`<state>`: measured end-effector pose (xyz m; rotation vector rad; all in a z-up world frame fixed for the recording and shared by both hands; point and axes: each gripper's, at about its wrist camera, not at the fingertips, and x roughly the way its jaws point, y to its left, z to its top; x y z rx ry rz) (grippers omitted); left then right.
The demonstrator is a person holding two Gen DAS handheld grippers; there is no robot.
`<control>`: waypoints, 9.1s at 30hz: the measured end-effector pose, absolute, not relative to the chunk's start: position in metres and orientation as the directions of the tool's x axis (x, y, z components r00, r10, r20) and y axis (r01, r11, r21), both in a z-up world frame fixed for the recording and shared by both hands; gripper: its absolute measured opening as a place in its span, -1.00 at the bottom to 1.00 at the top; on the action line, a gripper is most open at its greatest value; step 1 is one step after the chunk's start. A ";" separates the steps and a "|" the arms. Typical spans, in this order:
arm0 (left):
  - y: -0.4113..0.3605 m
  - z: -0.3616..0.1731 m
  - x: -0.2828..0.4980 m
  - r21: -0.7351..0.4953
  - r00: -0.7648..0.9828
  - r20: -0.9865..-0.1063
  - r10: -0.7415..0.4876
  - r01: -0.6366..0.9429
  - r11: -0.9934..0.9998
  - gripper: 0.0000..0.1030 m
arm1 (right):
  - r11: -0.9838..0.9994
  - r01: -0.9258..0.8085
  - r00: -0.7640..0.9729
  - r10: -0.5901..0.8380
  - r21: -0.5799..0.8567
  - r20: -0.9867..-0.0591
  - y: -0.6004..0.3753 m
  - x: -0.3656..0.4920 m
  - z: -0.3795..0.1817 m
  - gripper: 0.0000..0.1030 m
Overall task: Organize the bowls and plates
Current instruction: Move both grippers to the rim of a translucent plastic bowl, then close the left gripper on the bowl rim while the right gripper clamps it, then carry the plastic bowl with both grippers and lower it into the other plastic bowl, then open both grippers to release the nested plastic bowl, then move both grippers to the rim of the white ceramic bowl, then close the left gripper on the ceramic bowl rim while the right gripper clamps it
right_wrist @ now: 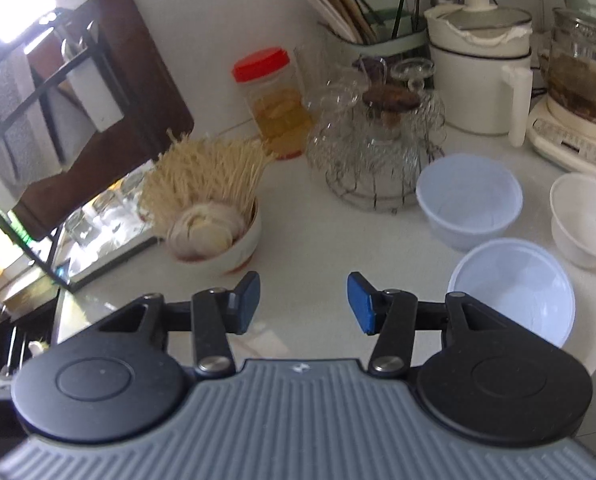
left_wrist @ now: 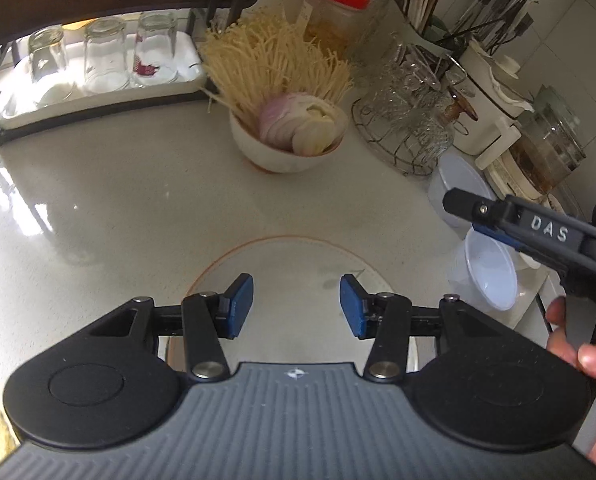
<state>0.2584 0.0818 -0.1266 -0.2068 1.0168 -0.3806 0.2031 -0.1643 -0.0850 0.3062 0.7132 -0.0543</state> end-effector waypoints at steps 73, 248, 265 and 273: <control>-0.186 -0.174 0.369 -0.369 0.461 -0.811 -0.361 0.077 0.926 -0.74 | 0.958 -0.005 0.614 0.230 0.288 -0.755 -0.401 0.299 -0.159 -0.66; -0.320 -0.180 0.355 -0.335 0.218 -0.880 -0.422 0.344 0.877 -0.66 | 0.814 0.401 0.567 0.140 0.421 -0.811 -0.511 0.216 -0.176 -0.52; -0.310 -0.159 0.345 -0.384 0.237 -0.843 -0.482 0.362 0.849 -0.82 | 0.824 0.375 0.598 0.135 0.425 -0.790 -0.505 0.201 -0.161 -0.77; -0.301 -0.135 0.336 -0.410 0.255 -0.822 -0.510 0.356 0.840 -0.82 | 0.824 0.375 0.618 0.119 0.424 -0.778 -0.498 0.190 -0.137 -0.77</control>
